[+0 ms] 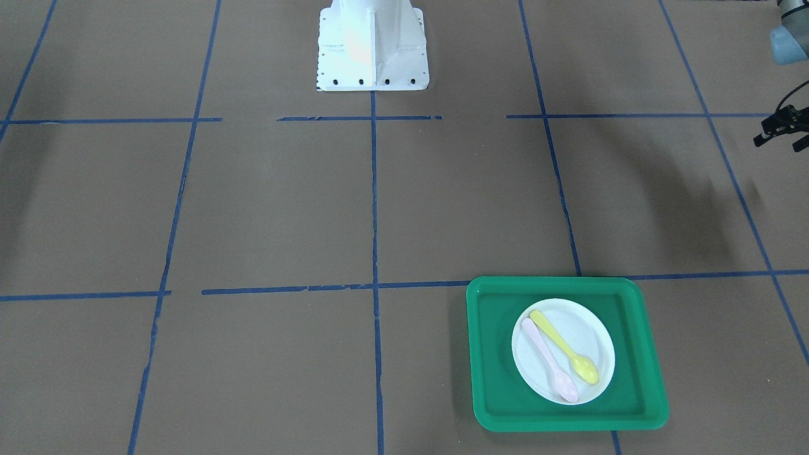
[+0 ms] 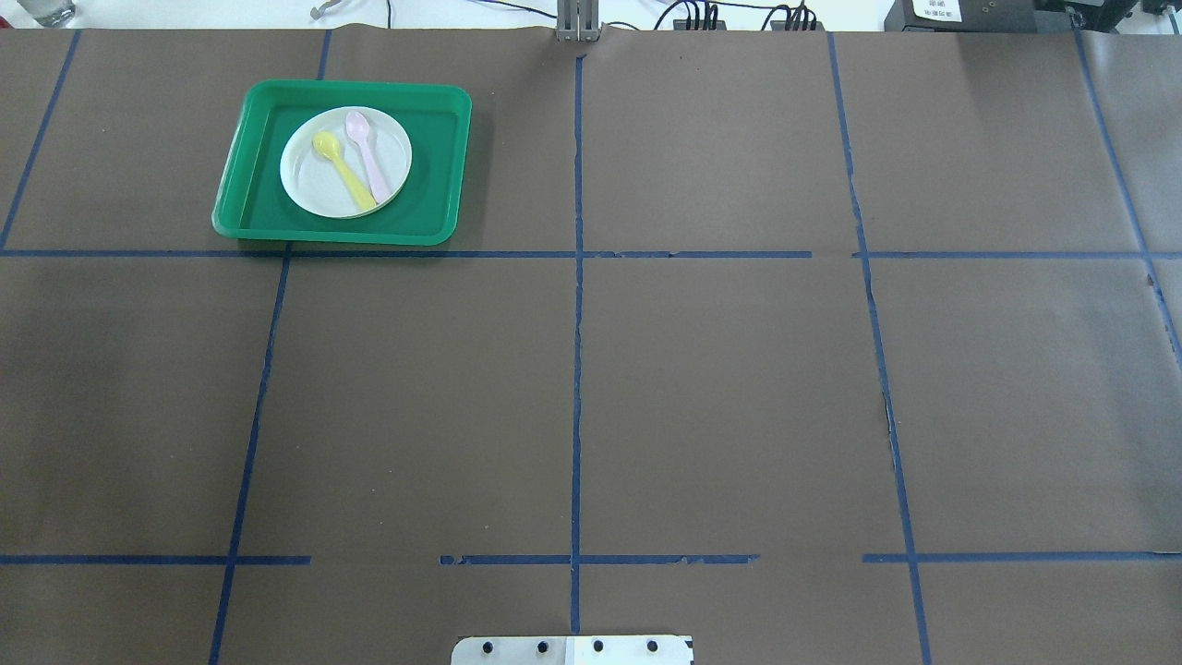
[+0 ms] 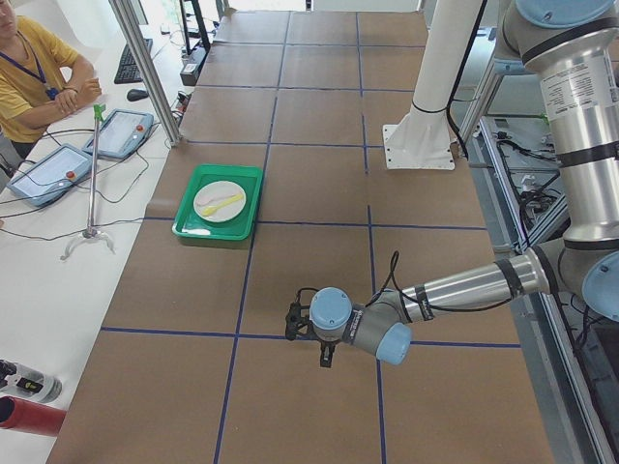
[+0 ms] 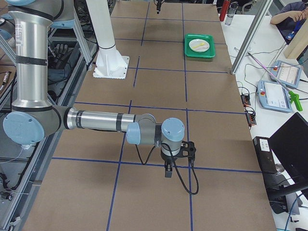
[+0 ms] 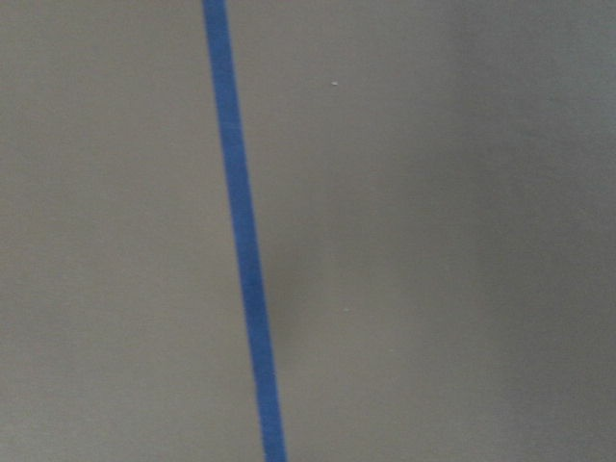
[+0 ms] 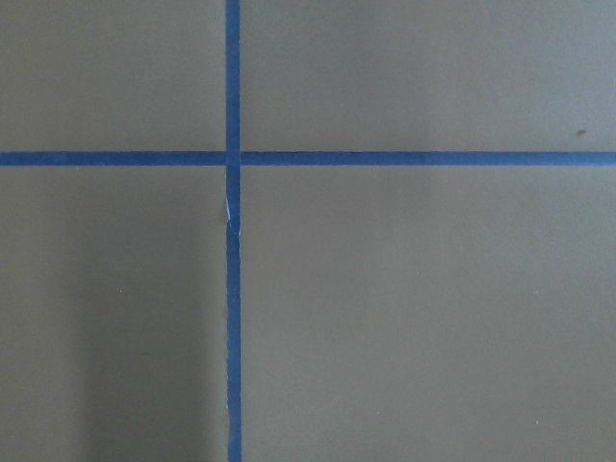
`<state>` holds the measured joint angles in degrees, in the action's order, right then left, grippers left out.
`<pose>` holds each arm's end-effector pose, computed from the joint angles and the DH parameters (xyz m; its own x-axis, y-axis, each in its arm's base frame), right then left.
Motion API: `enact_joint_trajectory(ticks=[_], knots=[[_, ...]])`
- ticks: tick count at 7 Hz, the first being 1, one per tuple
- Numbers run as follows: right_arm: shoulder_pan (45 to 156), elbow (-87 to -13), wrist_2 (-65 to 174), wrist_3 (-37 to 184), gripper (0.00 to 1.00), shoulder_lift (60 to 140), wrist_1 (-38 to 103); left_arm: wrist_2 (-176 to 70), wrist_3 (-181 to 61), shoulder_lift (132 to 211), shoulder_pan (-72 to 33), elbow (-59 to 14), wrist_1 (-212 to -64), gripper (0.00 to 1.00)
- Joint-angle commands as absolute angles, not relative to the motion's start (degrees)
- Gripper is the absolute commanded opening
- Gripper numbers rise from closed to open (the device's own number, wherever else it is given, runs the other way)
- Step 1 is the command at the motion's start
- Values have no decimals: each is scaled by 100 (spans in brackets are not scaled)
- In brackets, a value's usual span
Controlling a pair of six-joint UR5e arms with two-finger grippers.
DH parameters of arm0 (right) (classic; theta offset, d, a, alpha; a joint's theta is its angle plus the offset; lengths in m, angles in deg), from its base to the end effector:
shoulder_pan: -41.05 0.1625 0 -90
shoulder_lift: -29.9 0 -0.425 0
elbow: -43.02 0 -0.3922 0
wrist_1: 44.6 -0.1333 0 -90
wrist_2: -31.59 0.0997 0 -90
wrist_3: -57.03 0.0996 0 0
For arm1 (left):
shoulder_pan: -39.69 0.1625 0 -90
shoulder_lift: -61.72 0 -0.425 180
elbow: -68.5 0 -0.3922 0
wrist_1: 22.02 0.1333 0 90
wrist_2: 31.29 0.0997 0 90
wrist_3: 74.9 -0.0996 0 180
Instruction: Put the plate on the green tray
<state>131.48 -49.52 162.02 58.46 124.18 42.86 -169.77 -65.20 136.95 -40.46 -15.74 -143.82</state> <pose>0.0722 -0.4605 0.6726 0.7608 0.0216 0.6486 -0.0265 0.9996 -0.0022 0.0054 -0.3742 0.7563 0.6474 0.0911 -0.7567 -0.0595 0.9958 0.0689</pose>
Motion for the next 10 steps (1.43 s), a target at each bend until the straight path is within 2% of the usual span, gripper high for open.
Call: enact_joint_trajectory(ticks=[1,3,4,5,10], knots=[[13148,-4953,16201,5843,100,12420,4286,-16884,-6769,14256,-4738,-1605,-13114,100],[13148,-4953,16201,5843,100,12420,4286,-16884,-6769,14581,-4890,-1945,-12122,100],[13148,-4953,16201,5843,100,12412,4286,-16858,-6769,14688,-5038,-2356,-11481,100],[13148,-4953,16201,5852,100,12412,4286,-16849,-6778,14680,-5240,-2683,-11458,100],[13148,-4953,16201,5852,100,12420,4286,-16849,-6769,14627,-5251,-2756,-11422,100]])
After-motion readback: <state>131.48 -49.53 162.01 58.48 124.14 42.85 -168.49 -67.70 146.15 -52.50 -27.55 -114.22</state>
